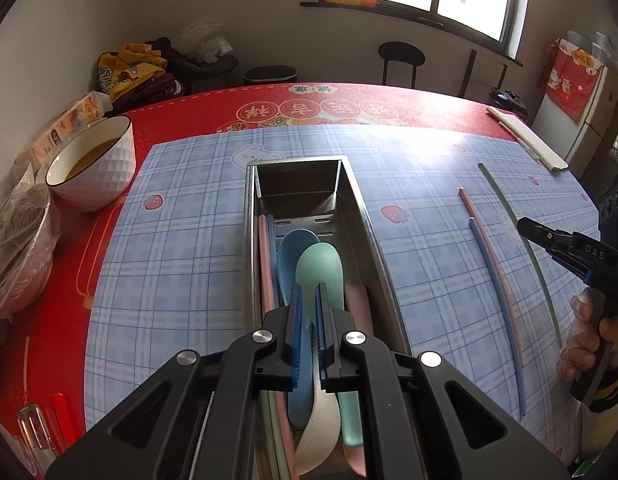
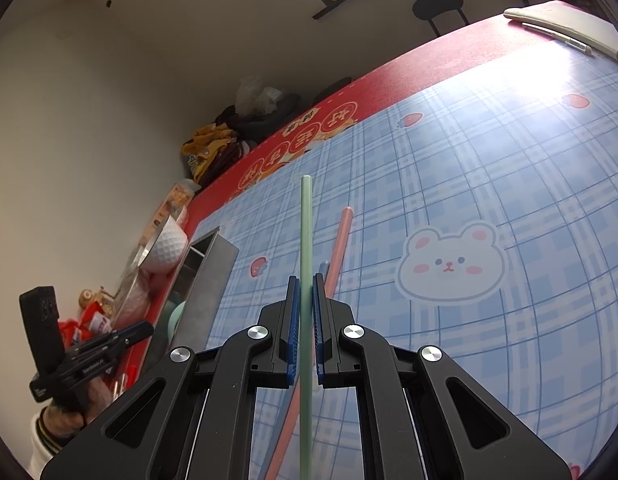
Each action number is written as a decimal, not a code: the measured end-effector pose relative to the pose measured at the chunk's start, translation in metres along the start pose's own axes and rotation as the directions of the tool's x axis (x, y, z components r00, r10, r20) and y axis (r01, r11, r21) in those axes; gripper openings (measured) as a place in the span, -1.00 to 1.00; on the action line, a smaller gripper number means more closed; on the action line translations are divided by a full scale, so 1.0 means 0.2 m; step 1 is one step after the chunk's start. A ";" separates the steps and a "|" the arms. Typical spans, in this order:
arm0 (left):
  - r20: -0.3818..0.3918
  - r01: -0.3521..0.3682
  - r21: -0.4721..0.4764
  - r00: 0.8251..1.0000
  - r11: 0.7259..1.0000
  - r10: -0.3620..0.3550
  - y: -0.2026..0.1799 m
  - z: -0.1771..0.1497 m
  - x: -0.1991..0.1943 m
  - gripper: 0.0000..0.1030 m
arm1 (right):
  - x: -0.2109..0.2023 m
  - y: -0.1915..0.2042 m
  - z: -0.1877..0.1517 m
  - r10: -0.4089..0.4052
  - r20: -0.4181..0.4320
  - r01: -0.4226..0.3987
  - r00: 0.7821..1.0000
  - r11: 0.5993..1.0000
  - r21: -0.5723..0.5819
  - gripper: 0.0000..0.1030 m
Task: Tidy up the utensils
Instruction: 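Carry the pink chopstick into the steel tray and open the left tool while the right lifts the green chopstick, then lower the green chopstick into the steel tray and open the right tool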
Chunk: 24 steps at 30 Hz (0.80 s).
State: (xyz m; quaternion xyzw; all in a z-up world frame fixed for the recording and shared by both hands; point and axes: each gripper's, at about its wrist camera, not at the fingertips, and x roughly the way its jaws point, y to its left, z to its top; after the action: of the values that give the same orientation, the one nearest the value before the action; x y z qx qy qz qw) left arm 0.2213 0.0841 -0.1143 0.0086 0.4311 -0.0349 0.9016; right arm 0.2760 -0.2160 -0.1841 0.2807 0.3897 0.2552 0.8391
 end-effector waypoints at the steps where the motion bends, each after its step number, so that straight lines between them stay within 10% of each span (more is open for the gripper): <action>1: 0.013 0.004 0.000 1.000 1.000 -0.004 0.00 -0.01 -0.02 -0.86 | 0.00 0.01 0.00 0.001 -0.001 -0.001 1.000 1.000 0.006 -0.88; 24: 0.135 0.061 -0.064 0.989 0.996 -0.052 0.35 -0.27 -0.23 0.25 | 0.47 0.78 -0.19 0.023 -0.178 -0.024 0.984 1.000 -0.006 -0.88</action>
State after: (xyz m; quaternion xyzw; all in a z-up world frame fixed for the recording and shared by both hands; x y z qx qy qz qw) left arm 0.1547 0.1582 -0.1138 -0.0368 0.3708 -0.0462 0.9268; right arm 0.2656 -0.0349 -0.1485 0.2580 0.4587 0.2907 0.7991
